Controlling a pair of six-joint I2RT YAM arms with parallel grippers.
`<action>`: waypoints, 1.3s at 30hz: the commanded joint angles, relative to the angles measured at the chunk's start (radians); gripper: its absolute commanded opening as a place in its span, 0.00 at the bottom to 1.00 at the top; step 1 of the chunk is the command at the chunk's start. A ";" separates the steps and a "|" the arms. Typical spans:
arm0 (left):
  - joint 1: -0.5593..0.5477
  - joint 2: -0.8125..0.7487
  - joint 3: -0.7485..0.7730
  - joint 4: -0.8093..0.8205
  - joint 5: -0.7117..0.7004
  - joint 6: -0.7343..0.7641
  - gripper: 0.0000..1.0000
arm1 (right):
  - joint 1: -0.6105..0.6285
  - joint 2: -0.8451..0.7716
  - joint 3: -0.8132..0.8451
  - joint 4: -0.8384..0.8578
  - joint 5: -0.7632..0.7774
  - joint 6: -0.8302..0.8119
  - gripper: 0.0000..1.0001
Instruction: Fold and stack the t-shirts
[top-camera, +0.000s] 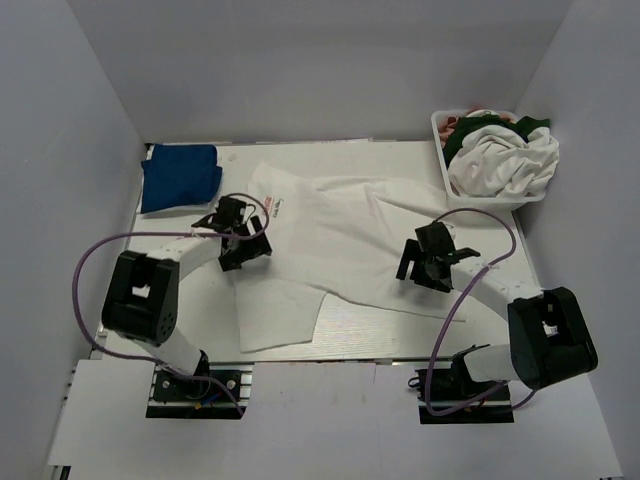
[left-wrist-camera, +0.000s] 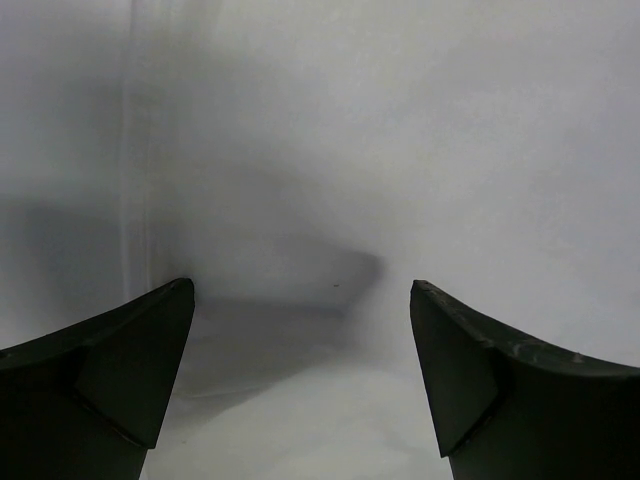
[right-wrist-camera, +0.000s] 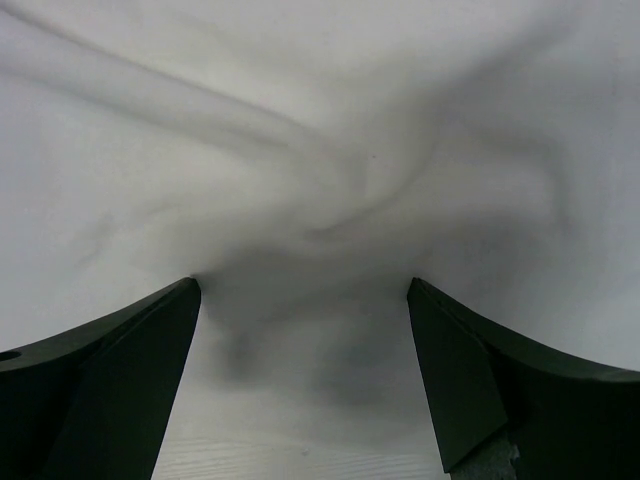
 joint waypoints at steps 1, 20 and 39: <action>-0.002 -0.092 -0.197 -0.267 -0.075 -0.141 1.00 | 0.023 -0.025 -0.062 -0.023 -0.030 0.066 0.90; 0.029 -0.056 0.421 -0.384 -0.255 -0.016 1.00 | 0.087 0.113 0.427 -0.175 0.225 0.038 0.90; 0.103 0.341 0.878 -0.385 -0.227 0.179 1.00 | -0.075 0.562 1.004 -0.213 0.155 -0.262 0.90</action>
